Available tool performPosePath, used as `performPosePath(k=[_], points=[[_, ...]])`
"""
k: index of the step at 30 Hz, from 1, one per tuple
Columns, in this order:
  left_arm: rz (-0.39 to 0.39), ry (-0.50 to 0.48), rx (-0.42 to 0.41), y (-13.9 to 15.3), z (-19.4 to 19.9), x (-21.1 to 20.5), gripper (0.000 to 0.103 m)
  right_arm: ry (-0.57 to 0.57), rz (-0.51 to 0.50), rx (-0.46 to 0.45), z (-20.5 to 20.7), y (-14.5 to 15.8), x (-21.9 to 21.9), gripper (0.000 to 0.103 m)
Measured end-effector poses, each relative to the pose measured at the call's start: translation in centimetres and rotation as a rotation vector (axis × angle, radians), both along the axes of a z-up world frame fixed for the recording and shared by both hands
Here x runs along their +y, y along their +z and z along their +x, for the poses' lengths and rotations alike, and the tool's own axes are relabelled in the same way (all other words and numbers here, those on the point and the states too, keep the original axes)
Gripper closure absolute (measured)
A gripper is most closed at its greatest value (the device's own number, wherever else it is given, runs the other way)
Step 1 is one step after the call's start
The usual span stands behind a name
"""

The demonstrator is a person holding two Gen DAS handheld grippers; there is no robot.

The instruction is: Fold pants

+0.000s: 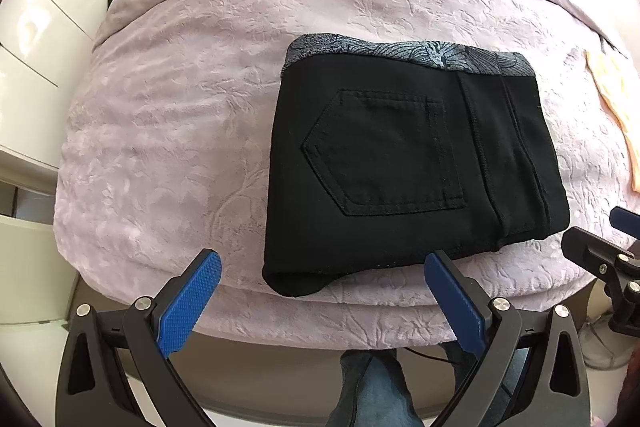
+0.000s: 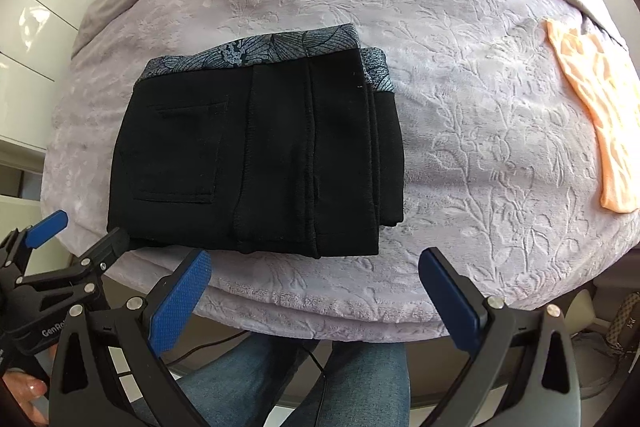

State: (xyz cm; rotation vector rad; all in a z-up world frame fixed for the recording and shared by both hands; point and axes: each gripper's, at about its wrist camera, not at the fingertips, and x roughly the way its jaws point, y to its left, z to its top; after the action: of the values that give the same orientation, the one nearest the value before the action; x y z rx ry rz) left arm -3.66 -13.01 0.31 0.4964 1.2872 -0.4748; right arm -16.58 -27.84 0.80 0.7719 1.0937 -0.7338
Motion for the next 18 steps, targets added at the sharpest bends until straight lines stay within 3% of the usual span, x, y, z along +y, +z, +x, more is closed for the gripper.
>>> performPosePath(k=[18], points=[[0.007,-0.003,0.005,-0.2,-0.3,-0.32,0.001,0.012,0.0,0.005,0.7,-0.11,0.2,0.0]])
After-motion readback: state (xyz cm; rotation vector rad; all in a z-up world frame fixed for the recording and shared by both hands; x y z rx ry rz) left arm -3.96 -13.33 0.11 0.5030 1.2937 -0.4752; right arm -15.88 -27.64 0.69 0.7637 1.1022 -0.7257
